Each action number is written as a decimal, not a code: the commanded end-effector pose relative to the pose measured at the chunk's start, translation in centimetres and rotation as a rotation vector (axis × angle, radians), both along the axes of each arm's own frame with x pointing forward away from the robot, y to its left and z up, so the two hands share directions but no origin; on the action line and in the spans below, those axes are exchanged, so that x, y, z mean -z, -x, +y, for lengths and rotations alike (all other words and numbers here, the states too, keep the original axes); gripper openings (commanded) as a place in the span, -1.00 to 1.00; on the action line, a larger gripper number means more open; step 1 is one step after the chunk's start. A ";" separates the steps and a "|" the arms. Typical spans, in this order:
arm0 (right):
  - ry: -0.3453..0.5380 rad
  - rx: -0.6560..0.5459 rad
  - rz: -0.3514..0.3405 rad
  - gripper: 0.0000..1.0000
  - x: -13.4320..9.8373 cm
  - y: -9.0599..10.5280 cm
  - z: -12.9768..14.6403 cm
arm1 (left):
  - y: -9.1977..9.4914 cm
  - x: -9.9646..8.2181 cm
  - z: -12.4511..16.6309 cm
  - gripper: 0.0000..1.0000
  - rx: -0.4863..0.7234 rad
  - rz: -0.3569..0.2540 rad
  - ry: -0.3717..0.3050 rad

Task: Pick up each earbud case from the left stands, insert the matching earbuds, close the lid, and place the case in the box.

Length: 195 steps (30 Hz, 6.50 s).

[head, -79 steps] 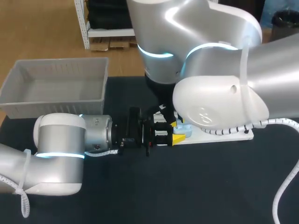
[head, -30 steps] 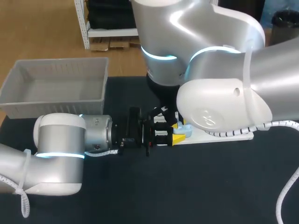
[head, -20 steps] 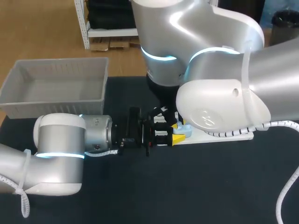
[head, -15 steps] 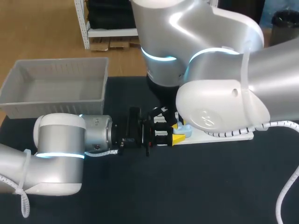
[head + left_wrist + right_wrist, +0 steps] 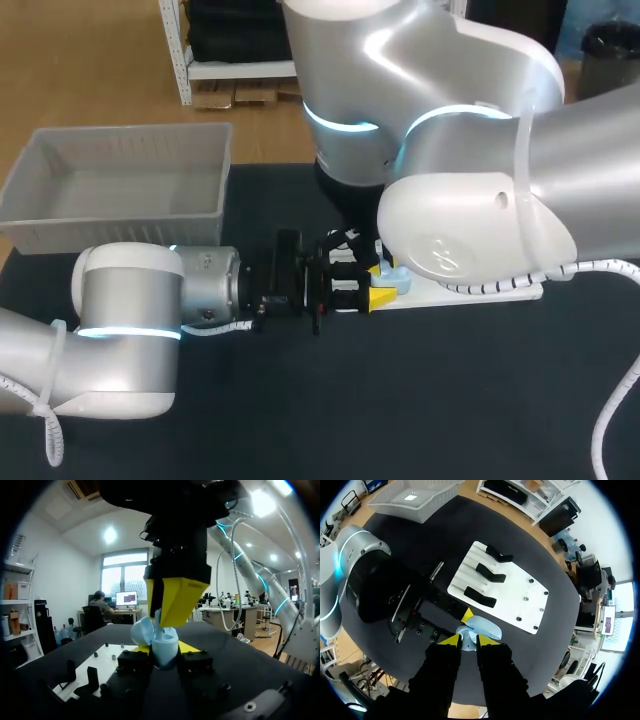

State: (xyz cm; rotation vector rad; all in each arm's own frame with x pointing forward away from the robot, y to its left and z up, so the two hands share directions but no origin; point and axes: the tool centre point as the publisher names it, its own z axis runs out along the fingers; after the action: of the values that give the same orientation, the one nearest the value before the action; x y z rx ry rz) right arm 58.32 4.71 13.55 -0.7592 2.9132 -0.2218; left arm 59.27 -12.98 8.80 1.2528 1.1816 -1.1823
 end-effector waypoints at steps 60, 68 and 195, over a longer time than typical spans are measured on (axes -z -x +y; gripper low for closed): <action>-0.150 0.303 -0.033 0.85 -0.2 -7.2 -6.2 | -0.1 0.0 0.0 -1.00 0.002 0.001 0.001; -0.132 0.311 -0.003 0.78 1.2 -6.7 -6.6 | -0.1 0.0 0.0 -1.00 0.002 0.001 0.001; -0.480 0.047 -0.016 1.00 -4.7 -0.2 -11.4 | -24.6 -3.3 33.5 1.00 -0.824 0.241 -0.322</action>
State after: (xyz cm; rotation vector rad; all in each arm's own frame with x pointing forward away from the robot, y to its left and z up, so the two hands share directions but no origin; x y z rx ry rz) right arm 58.61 -6.58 18.23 -0.5994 2.7947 0.4451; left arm 85.07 20.45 11.59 0.7067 1.8936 -0.5451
